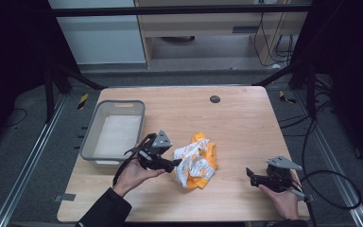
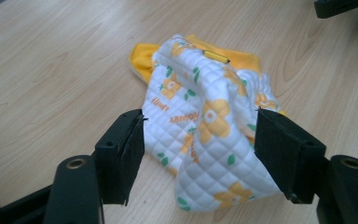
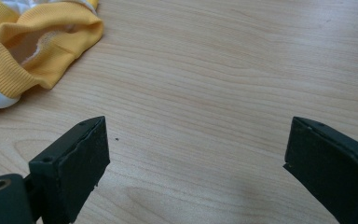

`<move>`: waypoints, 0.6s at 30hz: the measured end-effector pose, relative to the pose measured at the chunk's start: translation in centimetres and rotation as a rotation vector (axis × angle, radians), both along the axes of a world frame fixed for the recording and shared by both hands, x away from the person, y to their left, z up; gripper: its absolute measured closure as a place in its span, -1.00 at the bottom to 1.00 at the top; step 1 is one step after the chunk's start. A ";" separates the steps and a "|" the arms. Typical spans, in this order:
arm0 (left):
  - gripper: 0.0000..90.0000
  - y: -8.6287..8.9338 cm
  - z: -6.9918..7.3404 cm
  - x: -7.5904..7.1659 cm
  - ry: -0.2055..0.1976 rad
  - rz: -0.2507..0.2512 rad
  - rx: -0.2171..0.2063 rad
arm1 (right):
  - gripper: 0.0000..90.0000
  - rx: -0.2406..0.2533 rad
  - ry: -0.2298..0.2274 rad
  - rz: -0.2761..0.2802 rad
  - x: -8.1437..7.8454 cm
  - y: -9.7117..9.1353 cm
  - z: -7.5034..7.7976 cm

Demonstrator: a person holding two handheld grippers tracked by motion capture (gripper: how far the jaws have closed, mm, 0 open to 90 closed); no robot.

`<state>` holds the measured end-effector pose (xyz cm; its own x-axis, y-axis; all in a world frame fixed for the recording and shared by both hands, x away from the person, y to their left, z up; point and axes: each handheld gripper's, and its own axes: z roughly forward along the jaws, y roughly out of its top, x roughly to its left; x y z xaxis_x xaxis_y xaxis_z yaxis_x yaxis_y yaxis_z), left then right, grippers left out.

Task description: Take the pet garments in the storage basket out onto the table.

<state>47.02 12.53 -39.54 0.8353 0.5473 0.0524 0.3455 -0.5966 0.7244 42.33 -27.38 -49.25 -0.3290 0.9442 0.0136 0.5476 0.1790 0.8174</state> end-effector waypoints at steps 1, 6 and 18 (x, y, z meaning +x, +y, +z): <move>-0.27 0.3 0.0 -0.1 -0.004 0.009 -0.006 | -0.86 0.000 0.000 0.001 0.0 0.0 0.0; -0.29 2.1 -0.4 -0.8 -0.049 0.070 -0.071 | -0.86 0.001 0.001 0.001 0.0 0.0 0.0; -0.32 5.5 -1.5 -2.5 -0.105 0.189 -0.159 | -0.88 0.008 0.011 0.001 0.0 0.1 0.0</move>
<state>44.56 18.01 -41.09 0.7120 0.7013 0.0347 0.3577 -0.4048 0.8415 42.30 -27.32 -49.26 -0.3297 0.9437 0.0250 0.5566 0.1729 0.8126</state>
